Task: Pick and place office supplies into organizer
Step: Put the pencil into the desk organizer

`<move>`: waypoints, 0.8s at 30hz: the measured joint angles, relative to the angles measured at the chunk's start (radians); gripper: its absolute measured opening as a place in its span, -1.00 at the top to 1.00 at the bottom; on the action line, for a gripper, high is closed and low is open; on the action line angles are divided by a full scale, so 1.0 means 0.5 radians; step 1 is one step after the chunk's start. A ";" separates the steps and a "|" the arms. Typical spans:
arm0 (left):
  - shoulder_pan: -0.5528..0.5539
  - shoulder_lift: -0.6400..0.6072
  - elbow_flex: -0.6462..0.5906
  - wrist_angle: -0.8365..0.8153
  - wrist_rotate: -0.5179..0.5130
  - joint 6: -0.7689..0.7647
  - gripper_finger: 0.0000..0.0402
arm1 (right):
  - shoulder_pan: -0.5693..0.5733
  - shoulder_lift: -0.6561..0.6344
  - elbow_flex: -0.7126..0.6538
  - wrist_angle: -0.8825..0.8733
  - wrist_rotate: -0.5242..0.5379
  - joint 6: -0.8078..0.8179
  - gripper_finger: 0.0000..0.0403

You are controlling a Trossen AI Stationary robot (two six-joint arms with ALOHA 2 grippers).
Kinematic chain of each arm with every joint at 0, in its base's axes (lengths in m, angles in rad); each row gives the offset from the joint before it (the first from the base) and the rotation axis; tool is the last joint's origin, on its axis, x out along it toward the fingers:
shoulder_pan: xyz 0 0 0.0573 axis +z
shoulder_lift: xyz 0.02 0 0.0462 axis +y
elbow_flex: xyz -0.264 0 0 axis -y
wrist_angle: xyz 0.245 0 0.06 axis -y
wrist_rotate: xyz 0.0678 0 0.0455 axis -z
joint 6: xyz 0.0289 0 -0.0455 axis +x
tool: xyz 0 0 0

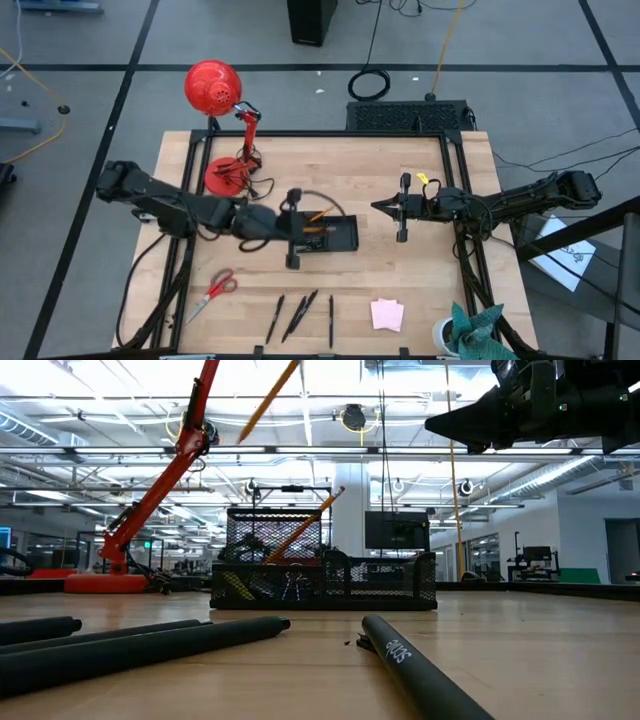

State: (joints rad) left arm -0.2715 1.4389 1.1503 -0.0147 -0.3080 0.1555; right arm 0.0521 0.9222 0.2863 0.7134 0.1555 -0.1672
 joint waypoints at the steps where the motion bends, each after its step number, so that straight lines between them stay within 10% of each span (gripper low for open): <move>1: 0.043 -0.002 0.001 0.037 0.064 0.011 0.86 | 0.000 0.000 0.000 0.001 0.000 -0.002 1.00; 12: 0.436 0.003 -0.245 0.408 0.617 0.034 0.85 | 0.000 0.000 0.000 -0.001 0.000 -0.003 1.00; 24: 0.601 0.003 -0.866 1.101 0.720 -0.273 0.85 | 0.000 0.000 0.000 -0.001 0.000 -0.017 1.00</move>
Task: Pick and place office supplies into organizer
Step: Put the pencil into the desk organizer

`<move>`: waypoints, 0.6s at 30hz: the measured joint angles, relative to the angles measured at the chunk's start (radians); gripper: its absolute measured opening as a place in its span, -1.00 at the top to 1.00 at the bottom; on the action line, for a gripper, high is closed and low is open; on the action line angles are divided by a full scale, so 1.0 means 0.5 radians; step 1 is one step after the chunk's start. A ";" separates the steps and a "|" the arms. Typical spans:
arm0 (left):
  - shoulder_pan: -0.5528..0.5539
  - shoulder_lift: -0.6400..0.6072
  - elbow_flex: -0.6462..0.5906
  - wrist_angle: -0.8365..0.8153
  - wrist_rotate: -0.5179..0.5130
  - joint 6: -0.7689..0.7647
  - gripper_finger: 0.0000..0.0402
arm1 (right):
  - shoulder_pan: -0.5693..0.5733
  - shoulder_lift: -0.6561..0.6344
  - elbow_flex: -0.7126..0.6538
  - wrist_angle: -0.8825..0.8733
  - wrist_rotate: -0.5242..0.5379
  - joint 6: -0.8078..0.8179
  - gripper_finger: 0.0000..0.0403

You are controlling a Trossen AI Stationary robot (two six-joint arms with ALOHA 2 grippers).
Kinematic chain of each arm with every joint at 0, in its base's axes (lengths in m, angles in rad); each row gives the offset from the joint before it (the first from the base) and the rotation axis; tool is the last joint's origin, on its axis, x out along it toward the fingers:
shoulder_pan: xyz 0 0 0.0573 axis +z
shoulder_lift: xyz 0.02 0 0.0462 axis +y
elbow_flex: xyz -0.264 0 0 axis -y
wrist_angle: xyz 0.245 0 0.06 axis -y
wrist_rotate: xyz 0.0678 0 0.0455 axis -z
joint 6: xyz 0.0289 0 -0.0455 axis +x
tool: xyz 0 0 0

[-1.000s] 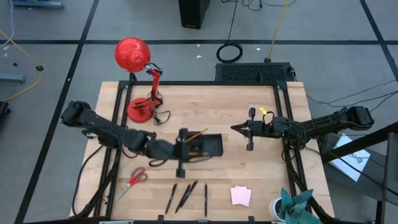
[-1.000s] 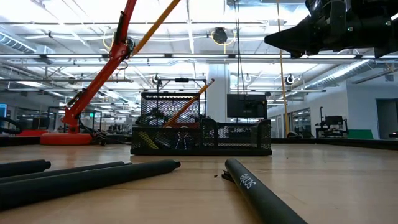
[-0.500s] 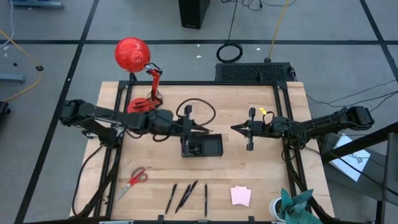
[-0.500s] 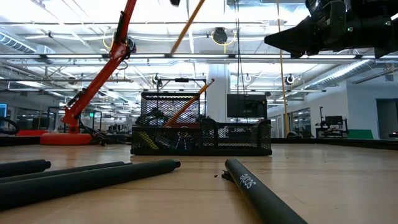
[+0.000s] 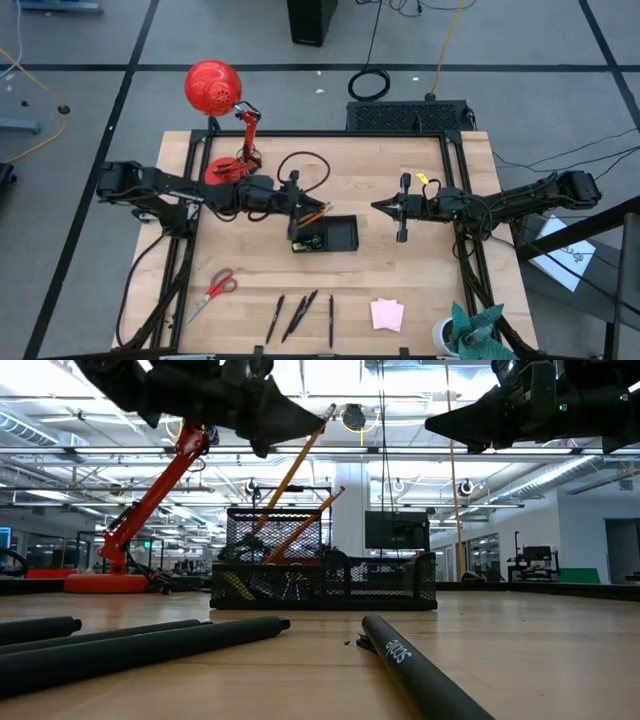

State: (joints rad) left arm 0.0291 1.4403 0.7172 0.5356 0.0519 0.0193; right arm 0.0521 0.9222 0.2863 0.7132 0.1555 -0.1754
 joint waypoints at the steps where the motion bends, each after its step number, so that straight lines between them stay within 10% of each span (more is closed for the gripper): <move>1: -0.001 0.000 -0.011 -0.009 0.000 0.000 0.85 | 0.000 0.000 0.000 0.001 0.000 -0.003 1.00; 18: -0.003 0.181 -0.061 0.070 -0.054 -0.085 0.85 | 0.000 0.000 0.000 0.015 0.000 -0.003 1.00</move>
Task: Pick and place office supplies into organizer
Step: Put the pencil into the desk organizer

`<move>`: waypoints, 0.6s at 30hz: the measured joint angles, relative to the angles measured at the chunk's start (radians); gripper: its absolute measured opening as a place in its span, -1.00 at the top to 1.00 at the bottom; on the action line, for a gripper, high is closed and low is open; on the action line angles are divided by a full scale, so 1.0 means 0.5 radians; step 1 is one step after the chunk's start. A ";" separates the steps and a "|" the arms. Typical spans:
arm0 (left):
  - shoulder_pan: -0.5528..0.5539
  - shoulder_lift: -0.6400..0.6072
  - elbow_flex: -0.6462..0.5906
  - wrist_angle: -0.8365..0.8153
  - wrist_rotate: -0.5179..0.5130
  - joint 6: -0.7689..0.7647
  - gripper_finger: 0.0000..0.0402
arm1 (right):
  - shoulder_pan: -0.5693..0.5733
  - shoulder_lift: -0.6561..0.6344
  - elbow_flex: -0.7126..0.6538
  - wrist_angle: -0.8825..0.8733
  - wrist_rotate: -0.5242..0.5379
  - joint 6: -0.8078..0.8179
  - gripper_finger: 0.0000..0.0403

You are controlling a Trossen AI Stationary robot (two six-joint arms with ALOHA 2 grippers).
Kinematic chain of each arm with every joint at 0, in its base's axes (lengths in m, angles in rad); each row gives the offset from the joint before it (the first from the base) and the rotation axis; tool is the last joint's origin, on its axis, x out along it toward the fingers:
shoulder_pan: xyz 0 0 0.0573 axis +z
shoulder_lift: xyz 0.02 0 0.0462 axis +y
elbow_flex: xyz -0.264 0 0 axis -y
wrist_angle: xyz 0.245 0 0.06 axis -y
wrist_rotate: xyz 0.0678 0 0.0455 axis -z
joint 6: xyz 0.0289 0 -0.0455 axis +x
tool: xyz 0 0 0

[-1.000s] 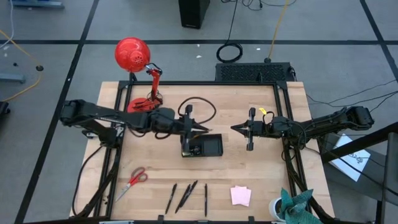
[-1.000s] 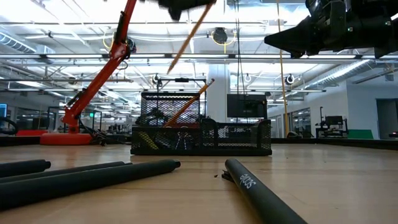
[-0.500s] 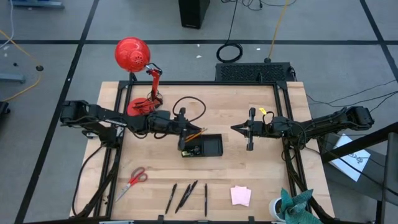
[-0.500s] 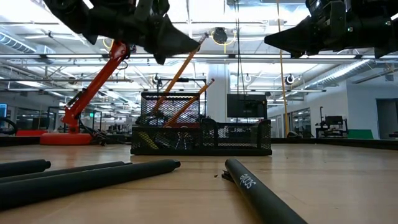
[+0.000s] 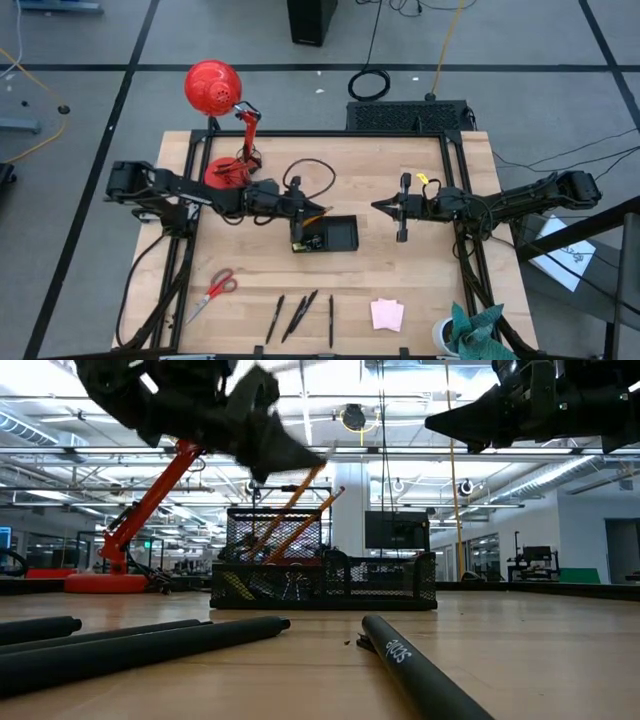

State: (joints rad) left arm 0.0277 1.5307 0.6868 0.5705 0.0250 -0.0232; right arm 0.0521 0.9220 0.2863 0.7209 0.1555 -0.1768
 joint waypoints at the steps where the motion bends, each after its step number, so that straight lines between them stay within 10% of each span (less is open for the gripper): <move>1: 0.000 0.047 0.000 0.026 0.000 -0.021 0.85 | 0.000 0.000 0.000 0.003 0.001 0.000 1.00; 18: -0.013 0.360 0.017 0.198 -0.003 -0.070 0.85 | 0.000 0.000 -0.001 -0.015 0.001 0.014 1.00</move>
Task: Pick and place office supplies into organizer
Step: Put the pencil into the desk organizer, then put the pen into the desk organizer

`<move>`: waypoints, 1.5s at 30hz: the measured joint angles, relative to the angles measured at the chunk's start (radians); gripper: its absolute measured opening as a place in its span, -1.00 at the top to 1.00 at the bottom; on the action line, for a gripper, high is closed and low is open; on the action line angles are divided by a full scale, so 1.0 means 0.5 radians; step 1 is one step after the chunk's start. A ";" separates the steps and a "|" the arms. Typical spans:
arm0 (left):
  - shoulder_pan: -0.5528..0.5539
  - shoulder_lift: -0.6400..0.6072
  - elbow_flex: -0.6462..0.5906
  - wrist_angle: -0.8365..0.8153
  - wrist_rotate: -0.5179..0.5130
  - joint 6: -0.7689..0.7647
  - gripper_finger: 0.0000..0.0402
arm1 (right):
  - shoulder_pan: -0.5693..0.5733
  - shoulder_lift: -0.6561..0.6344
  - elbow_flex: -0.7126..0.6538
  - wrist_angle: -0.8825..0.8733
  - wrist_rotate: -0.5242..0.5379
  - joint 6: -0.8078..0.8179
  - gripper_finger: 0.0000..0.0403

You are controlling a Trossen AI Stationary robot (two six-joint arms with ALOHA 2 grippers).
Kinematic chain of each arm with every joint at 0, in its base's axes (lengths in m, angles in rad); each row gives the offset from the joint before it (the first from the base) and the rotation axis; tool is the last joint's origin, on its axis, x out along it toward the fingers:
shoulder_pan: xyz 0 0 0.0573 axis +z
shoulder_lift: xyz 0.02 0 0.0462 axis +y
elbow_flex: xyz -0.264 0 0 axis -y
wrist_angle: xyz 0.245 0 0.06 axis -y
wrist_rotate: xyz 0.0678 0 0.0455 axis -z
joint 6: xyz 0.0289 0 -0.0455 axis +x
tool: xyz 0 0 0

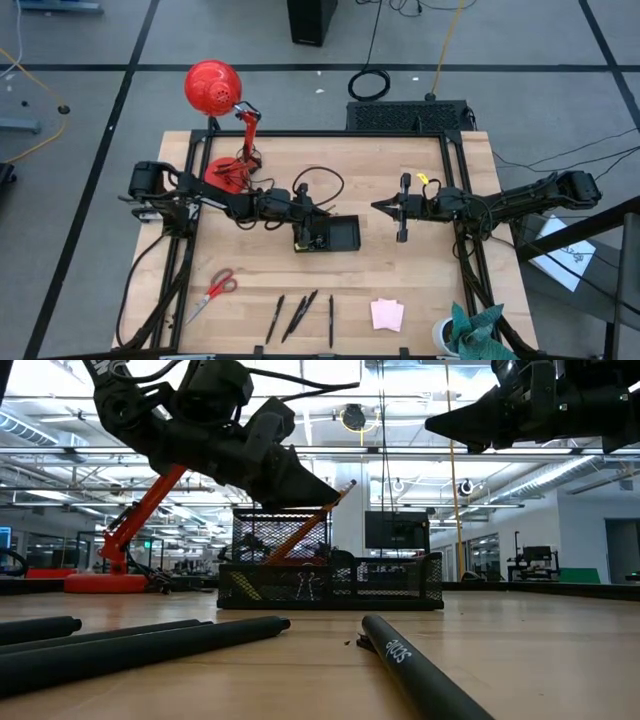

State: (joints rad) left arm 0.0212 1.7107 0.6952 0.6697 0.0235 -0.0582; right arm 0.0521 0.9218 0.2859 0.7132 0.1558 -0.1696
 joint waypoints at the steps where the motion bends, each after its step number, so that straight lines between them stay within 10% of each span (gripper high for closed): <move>1: 0.000 0.000 0.000 0.000 0.000 0.001 0.85 | 0.000 0.000 0.000 0.000 -0.001 0.000 1.00; 31: -0.099 -0.391 0.035 -0.329 -0.263 0.098 0.31 | 0.000 0.001 0.000 0.024 -0.001 0.009 1.00; 37: -0.343 -0.786 0.141 -1.057 -0.630 0.186 0.39 | 0.000 0.001 0.000 0.016 -0.001 0.007 1.00; 45: -0.885 -0.818 0.759 -2.613 -1.140 -0.596 0.51 | 0.000 0.001 0.000 0.024 0.000 -0.004 1.00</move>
State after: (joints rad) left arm -0.4211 1.3016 1.0746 -0.6367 -0.5464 -0.3564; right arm 0.0521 0.9222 0.2859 0.7254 0.1558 -0.1717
